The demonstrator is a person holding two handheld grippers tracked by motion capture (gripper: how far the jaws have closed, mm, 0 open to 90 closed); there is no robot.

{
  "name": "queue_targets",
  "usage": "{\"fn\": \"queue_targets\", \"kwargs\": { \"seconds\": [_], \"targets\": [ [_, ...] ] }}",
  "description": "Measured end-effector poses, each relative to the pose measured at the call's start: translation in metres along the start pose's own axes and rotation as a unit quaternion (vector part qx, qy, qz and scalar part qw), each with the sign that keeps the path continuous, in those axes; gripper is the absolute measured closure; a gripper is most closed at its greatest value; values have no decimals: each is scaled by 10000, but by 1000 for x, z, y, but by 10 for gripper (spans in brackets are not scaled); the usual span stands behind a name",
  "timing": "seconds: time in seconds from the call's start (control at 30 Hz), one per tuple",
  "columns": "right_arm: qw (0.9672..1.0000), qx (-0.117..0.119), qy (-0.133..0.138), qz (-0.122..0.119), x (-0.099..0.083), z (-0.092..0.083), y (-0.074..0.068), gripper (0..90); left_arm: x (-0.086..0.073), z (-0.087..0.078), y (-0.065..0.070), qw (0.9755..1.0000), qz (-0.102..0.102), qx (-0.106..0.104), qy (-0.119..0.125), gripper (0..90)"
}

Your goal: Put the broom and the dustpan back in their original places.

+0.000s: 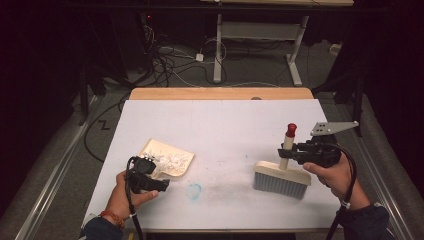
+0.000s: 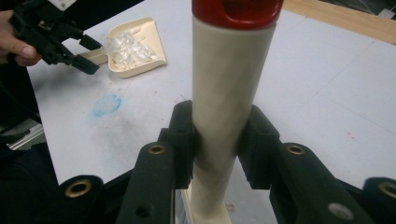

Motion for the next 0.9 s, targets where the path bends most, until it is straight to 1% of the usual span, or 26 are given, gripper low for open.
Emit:
{"fn": "queue_targets", "kwargs": {
  "seconds": [0.07, 0.13, 0.17, 0.23, 0.3, 0.33, 0.37, 0.4, 0.47, 0.5, 0.53, 0.57, 0.6, 0.67, 0.73, 0.77, 0.8, 0.87, 0.9],
  "targets": [
    [9999, -108, -23, 24, 2, 4, 3, 690, -4, -4, 4, 9999, 127, -89, 61, 225],
    [9999, -114, -14, 25, 4, 7, 6, 684, -8, -8, 8, 9995, 218, -226, 101, 217],
    [9998, -183, -24, 58, 5, 9, 7, 680, -9, -10, 11, 9993, 276, -233, 140, 209],
    [9997, -250, -33, 45, 6, 13, 10, 674, -12, -12, 17, 9982, 454, -370, 120, 205],
    [9992, -388, -31, 68, 6, 16, 13, 667, -13, -15, 22, 9974, 643, -206, 248, 204],
    [9989, -458, -37, 74, 6, 17, 14, 662, -14, -17, 24, 9968, 743, -121, 275, 203],
    [9986, -517, -25, 61, 6, 18, 15, 658, -14, -18, 25, 9957, 860, -20, 359, 193],
    [9983, -584, -26, 47, 6, 19, 15, 656, -14, -21, 25, 9941, 954, 64, 506, 184],
    [9982, -603, -2, 28, 7, 22, 16, 654, -13, -26, 23, 9910, 1088, 132, 773, 184],
    [9980, -632, 21, 18, 7, 23, 16, 650, -13, -29, 23, 9885, 1166, 171, 947, 184],
    [9977, -676, 27, 4, 6, 25, 17, 649, -12, -32, 22, 9850, 1260, 225, 1154, 184],
    [9974, -718, 22, -11, 6, 27, 18, 646, -12, -35, 21, 9808, 1369, 291, 1360, 183],
    [9971, -755, 31, -13, 6, 28, 19, 641, -12, -37, 21, 9764, 1474, 308, 1549, 181],
    [9963, -857, 36, -60, 6, 30, 21, 634, -13, -42, 20, 9654, 1677, 440, 1948, 181],
    [9960, -889, 39, -39, 6, 33, 22, 631, -15, -44, 18, 9578, 1769, 537, 2199, 181],
    [9958, -915, 40, -30, 6, 33, 23, 629, -15, -46, 17, 9508, 1899, 612, 2369, 180],
    [9957, -928, 53, -34, 5, 34, 24, 627, -16, -46, 17, 9477, 1948, 627, 2449, 180],
    [9953, -963, 76, -35, 5, 35, 25, 624, -19, -47, 16, 9428, 1993, 671, 2588, 181],
    [9951, -987, 77, -64, 5, 35, 25, 621, -20, -48, 15, 9395, 2034, 671, 2673, 181]
  ]
}}
Point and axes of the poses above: each handheld gripper's, and its own axes: z roughly forward along the jaws, x roughly out of its top, y roughly to its right, the point moved 3 cm from there along z, roughly forward along the jaws
